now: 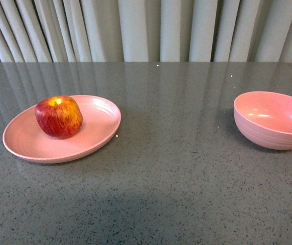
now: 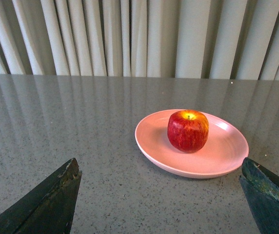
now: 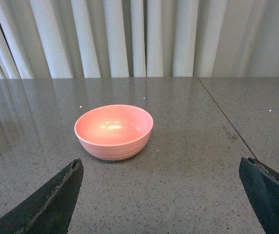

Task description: Move apple from plate to bowl

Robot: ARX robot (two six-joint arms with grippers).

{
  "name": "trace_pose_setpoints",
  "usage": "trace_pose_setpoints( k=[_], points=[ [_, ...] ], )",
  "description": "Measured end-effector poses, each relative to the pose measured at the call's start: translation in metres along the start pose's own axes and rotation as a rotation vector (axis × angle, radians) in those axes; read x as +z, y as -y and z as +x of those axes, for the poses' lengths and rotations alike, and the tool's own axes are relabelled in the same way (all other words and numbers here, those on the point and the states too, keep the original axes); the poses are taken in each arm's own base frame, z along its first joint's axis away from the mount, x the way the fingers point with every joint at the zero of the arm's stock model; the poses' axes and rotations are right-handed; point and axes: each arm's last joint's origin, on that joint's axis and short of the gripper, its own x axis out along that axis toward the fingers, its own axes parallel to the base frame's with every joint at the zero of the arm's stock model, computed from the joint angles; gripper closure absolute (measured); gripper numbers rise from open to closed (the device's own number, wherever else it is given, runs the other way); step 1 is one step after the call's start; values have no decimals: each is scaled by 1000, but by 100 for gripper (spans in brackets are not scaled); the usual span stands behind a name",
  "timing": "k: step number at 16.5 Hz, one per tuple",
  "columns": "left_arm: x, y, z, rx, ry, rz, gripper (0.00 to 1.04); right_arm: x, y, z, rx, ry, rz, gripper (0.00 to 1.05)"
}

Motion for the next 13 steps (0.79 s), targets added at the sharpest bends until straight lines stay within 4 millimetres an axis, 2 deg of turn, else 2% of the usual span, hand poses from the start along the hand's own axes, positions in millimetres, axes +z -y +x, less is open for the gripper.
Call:
trace_pose_setpoints(
  k=[9, 11, 12, 13],
  points=[
    [0, 0, 0, 0, 0, 0, 7, 0, 0, 0, 0, 0, 0, 7],
    [0, 0, 0, 0, 0, 0, 7, -5, 1, 2, -57, -128, 123, 7],
    [0, 0, 0, 0, 0, 0, 7, -2, 2, 4, -68, -123, 182, 7],
    [0, 0, 0, 0, 0, 0, 7, 10, 4, 6, -65, -78, 225, 7]
  ],
)
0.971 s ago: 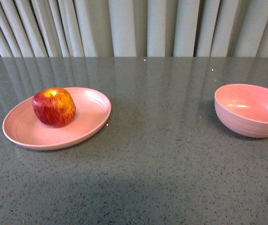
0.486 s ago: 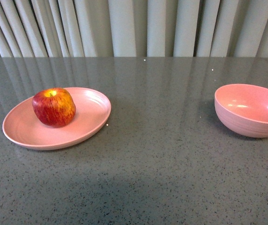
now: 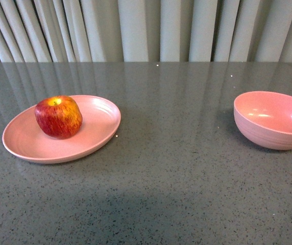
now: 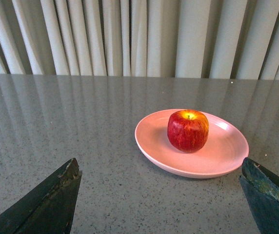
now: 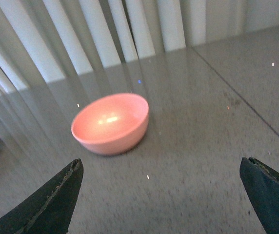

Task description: Move apple from plate to bowl

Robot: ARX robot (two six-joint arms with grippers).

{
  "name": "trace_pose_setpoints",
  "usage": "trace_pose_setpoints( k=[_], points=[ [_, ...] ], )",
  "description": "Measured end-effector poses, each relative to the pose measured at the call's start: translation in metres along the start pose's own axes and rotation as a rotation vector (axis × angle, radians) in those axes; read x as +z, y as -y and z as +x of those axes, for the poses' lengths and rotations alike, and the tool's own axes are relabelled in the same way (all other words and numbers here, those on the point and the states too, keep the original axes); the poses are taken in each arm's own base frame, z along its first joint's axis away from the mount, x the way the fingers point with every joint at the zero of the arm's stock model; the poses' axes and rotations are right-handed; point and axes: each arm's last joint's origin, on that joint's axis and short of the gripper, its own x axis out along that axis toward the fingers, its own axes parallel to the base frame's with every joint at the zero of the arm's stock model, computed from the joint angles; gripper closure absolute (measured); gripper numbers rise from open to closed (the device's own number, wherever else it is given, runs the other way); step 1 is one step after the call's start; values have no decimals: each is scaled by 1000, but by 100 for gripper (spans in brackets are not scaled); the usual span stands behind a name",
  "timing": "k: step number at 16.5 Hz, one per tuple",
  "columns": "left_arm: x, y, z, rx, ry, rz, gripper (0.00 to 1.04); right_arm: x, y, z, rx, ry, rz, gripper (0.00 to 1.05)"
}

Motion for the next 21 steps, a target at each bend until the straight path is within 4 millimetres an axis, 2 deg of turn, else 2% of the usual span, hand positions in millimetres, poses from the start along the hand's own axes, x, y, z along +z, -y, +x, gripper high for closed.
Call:
trace_pose_setpoints(
  k=[1, 3, 5, 8, 9, 11, 14, 16, 21],
  points=[
    [0, 0, 0, 0, 0, 0, 7, 18, -2, 3, 15, 55, 14, 7],
    [0, 0, 0, 0, 0, 0, 7, 40, -5, 13, 38, 96, 19, 7],
    [0, 0, 0, 0, 0, 0, 7, 66, -10, 37, 50, 108, 9, 7],
    [0, 0, 0, 0, 0, 0, 7, 105, -22, 83, 73, 87, -45, 7],
    [0, 0, 0, 0, 0, 0, 7, 112, -28, 114, 74, 2, -69, 7],
    [0, 0, 0, 0, 0, 0, 7, 108, -32, 168, 43, -168, -114, 7],
    [0, 0, 0, 0, 0, 0, 7, 78, -26, 232, -22, -432, -128, 7],
    [0, 0, 0, 0, 0, 0, 7, 56, -21, 252, -42, -560, -121, 7],
    [0, 0, 0, 0, 0, 0, 7, 31, -21, 260, -46, -677, -97, 7]
  ],
)
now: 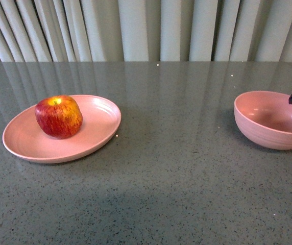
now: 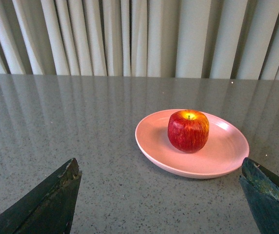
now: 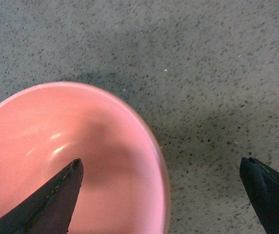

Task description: Move apple from plate to bowl

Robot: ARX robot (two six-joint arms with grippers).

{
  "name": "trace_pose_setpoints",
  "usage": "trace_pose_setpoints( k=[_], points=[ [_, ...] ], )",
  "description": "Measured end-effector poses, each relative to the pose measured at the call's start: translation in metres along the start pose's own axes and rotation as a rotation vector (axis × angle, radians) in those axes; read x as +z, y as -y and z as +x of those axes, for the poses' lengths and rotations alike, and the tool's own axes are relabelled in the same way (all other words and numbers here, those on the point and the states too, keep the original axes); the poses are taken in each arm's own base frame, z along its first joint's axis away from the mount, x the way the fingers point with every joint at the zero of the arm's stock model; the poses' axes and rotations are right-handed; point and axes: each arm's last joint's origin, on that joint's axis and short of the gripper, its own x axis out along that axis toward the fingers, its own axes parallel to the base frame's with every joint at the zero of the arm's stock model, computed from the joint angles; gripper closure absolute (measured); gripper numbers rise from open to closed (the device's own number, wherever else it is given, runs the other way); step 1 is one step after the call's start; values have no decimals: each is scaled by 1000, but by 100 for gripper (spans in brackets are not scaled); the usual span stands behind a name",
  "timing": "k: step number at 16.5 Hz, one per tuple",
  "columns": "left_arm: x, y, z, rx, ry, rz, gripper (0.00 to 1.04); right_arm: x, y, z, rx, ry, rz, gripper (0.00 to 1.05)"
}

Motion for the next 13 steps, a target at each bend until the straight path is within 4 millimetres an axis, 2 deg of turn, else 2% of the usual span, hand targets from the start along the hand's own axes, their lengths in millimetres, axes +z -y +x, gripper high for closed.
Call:
trace_pose_setpoints(
  k=[8, 13],
  points=[
    [0, 0, 0, 0, 0, 0, 7, -7, -9, 18, 1, -67, 48, 8],
    [0, 0, 0, 0, 0, 0, 7, -9, -12, 23, 4, -81, 48, 59]
  ],
)
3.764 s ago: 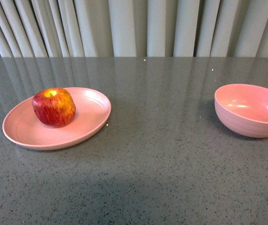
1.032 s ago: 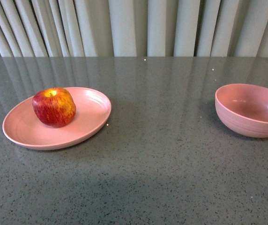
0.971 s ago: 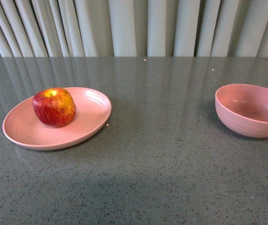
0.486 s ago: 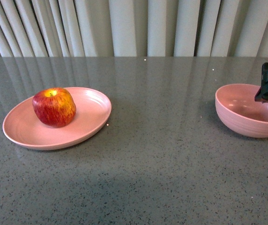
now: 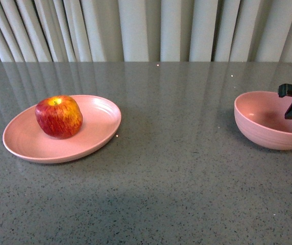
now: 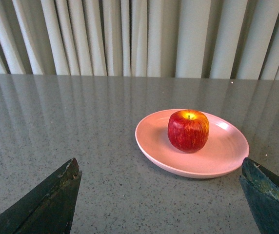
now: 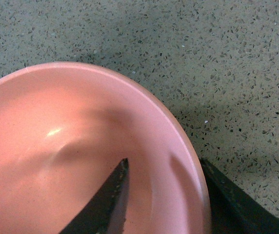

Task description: Move apple from plate to bowl

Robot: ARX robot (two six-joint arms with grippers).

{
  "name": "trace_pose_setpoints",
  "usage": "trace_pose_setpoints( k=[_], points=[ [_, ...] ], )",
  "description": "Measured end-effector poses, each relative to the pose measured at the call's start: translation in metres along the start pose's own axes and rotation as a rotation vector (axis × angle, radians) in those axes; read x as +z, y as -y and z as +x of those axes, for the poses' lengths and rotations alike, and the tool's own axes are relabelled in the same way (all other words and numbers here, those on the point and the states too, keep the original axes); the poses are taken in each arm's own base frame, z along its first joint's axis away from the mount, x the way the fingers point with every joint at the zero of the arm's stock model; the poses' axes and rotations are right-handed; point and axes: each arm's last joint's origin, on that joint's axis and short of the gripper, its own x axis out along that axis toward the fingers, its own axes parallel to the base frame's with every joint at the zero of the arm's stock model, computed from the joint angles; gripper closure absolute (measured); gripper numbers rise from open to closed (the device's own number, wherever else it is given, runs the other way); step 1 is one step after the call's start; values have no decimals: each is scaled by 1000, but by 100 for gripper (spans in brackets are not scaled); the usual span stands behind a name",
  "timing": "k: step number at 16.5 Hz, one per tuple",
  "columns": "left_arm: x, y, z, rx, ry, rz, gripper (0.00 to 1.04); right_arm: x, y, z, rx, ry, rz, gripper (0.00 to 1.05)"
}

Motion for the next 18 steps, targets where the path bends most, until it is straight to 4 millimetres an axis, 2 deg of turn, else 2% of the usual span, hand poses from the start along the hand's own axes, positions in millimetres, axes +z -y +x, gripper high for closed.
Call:
trace_pose_setpoints(
  k=[4, 6, 8, 10, 12, 15, 18],
  points=[
    [0, 0, 0, 0, 0, 0, 7, 0, 0, 0, 12, -5, 12, 100],
    [0, 0, 0, 0, 0, 0, 7, 4, -2, -8, 33, 12, 15, 102],
    [0, 0, 0, 0, 0, 0, 7, 14, -11, -32, 80, 70, 9, 102],
    [0, 0, 0, 0, 0, 0, 7, 22, -33, -62, 152, 130, -27, 102],
    [0, 0, 0, 0, 0, 0, 7, 25, -56, -74, 207, 155, -68, 102],
    [0, 0, 0, 0, 0, 0, 7, 18, -85, -74, 253, 128, -115, 102],
    [0, 0, 0, 0, 0, 0, 7, 9, -115, -60, 261, 88, -166, 102]
  ],
)
